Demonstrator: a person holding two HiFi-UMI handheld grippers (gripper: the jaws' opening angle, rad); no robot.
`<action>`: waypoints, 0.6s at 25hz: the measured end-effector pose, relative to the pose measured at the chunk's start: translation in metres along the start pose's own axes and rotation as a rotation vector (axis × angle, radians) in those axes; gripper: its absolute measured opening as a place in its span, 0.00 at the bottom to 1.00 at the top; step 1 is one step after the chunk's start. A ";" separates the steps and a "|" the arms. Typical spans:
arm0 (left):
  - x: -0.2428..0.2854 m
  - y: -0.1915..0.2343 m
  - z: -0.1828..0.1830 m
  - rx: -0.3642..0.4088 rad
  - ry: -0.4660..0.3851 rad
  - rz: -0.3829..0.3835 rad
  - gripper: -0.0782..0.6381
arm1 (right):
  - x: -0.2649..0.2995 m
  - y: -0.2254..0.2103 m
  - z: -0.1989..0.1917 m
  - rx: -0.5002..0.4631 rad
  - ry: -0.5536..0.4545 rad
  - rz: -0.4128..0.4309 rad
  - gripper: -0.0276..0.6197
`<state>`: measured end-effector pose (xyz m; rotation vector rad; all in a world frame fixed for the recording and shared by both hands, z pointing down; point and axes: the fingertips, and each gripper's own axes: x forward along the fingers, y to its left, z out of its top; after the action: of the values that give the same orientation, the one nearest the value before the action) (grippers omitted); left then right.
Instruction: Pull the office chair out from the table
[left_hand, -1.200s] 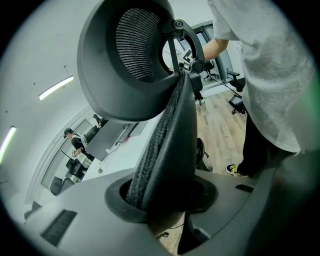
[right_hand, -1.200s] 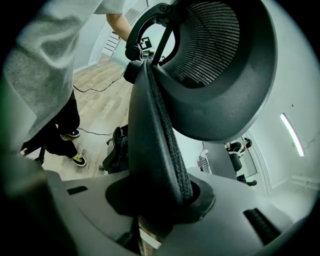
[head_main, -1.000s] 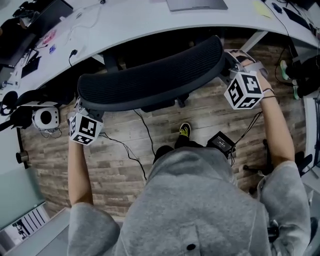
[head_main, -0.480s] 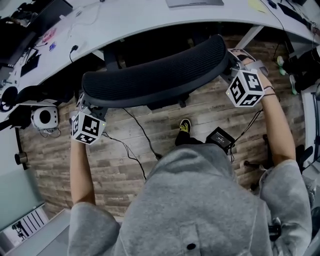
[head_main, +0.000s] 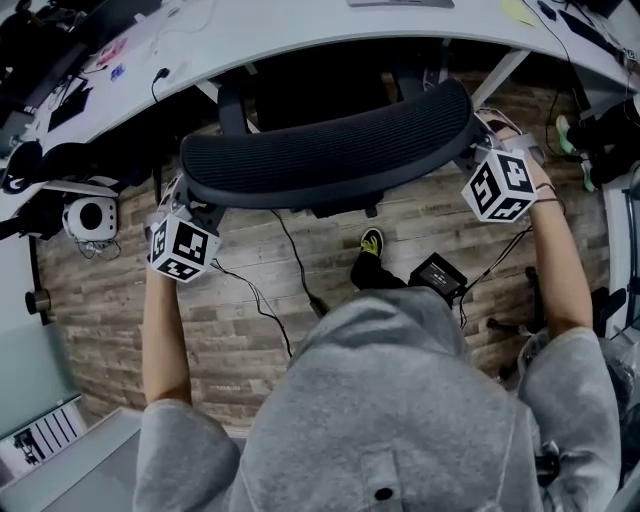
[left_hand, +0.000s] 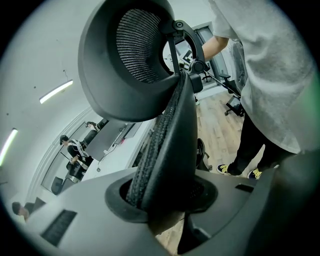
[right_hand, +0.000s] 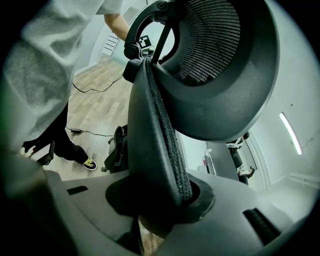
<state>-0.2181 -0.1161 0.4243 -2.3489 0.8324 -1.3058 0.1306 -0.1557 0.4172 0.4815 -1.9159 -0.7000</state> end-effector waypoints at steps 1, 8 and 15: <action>-0.004 -0.006 0.000 -0.001 0.000 0.000 0.31 | -0.004 0.005 0.001 0.000 0.000 0.000 0.24; -0.034 -0.042 0.002 0.001 0.000 0.001 0.31 | -0.034 0.039 0.013 0.004 -0.001 -0.003 0.24; -0.064 -0.081 0.001 0.000 -0.009 0.007 0.31 | -0.063 0.078 0.025 0.009 0.004 -0.005 0.24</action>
<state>-0.2169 -0.0129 0.4254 -2.3476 0.8369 -1.2913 0.1325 -0.0520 0.4176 0.4934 -1.9152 -0.6930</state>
